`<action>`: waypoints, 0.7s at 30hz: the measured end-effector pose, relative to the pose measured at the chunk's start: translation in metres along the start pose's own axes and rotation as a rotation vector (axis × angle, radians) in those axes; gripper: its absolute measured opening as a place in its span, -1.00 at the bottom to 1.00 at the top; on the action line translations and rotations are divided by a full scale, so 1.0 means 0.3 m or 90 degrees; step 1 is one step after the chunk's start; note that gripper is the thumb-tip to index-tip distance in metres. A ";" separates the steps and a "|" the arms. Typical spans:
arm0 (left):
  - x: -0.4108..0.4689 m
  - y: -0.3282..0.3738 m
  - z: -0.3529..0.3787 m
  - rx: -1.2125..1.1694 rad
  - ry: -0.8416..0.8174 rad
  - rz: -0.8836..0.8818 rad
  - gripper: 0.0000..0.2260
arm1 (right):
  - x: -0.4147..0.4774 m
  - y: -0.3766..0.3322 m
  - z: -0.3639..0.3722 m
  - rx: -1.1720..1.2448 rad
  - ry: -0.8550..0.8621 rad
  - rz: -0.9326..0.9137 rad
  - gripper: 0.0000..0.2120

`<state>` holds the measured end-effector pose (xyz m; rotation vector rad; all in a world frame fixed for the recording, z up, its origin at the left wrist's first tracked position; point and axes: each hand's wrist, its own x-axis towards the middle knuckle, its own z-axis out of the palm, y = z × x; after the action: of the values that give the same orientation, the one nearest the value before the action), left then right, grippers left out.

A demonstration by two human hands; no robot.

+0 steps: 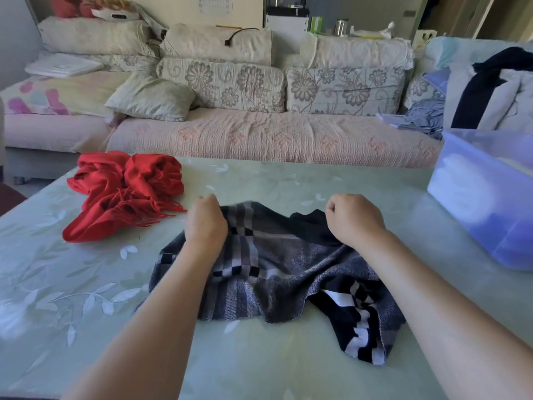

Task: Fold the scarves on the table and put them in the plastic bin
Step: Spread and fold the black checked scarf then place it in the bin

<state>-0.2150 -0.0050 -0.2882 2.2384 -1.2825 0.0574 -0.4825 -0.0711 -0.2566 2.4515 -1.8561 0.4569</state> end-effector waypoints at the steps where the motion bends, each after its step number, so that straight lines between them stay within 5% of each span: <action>1: 0.020 -0.013 -0.020 -0.024 0.044 -0.021 -0.72 | 0.003 -0.006 -0.010 -0.020 -0.043 -0.008 -0.83; 3: 0.046 -0.050 -0.043 -0.065 0.057 -0.057 -0.66 | -0.004 -0.014 -0.015 -0.021 -0.141 -0.022 -0.83; 8: -0.007 -0.017 0.014 0.073 -0.266 -0.028 -0.30 | -0.043 -0.003 0.001 0.121 -0.154 -0.058 -0.72; 10: -0.048 0.065 0.030 0.117 -0.238 0.089 -0.42 | -0.047 0.019 -0.020 0.173 -0.110 -0.060 -0.70; 14: -0.163 0.259 0.064 -0.075 -0.263 0.332 -0.57 | -0.069 0.111 -0.059 0.044 -0.110 0.052 -0.64; 18: -0.260 0.381 0.132 -0.084 -0.303 0.417 -0.50 | -0.136 0.216 -0.098 -0.041 -0.258 0.210 -0.67; 21: -0.289 0.433 0.156 -0.117 -0.307 0.454 -0.39 | -0.156 0.253 -0.093 0.082 -0.270 0.115 -0.78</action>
<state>-0.3776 -0.0103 -0.2965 1.5872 -2.1910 -0.3416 -0.5717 -0.0434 -0.2529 2.6361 -2.2843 0.0583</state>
